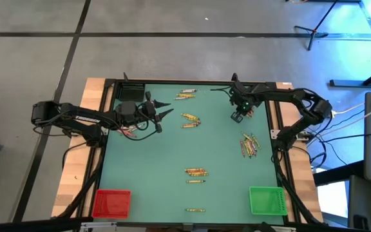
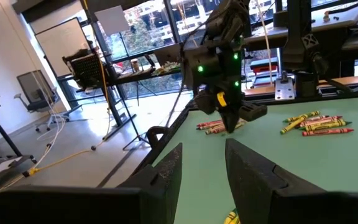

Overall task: Sort crayons
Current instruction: Put the green crayon into the black bin

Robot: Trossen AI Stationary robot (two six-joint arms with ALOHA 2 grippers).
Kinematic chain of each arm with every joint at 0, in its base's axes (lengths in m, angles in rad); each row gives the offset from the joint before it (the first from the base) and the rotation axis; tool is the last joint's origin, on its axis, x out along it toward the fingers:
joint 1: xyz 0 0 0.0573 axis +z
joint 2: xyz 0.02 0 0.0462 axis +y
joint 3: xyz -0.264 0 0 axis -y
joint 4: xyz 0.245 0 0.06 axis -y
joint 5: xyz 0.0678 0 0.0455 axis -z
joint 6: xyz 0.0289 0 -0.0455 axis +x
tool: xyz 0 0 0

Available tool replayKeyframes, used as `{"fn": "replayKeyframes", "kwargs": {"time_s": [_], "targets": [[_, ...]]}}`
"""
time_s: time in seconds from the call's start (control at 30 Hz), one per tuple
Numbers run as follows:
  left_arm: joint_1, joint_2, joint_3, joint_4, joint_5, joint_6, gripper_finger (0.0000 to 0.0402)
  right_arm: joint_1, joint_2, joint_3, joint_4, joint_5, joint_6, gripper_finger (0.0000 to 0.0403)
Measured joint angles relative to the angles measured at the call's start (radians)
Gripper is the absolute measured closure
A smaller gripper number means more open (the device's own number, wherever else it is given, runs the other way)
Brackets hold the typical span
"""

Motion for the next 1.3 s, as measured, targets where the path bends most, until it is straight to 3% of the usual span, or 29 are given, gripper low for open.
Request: {"fn": "replayKeyframes", "kwargs": {"time_s": [0.23,0.37,0.73,0.97,1.3], "targets": [[0.0,0.0,0.0,0.0,0.0,0.0,0.0294,0.0,-0.116,0.002,0.009,-0.022,0.001,0.0394],[0.0,0.0,0.0,0.0,0.0,0.0,0.0294,0.0,-0.187,0.002,0.07,-0.087,0.003,0.0397],[0.018,0.0,0.0,-0.004,0.008,-0.005,0.0294,0.106,-0.236,-0.056,0.536,-0.303,0.007,0.0392],[0.059,0.029,0.0,-0.008,0.122,-0.055,0.0294,0.222,-0.236,-0.071,0.824,-0.314,0.0,0.0391],[0.103,0.218,0.091,0.0,0.317,-0.104,0.0294,0.376,-0.136,-0.071,1.198,-0.358,-0.035,0.0391]]}}
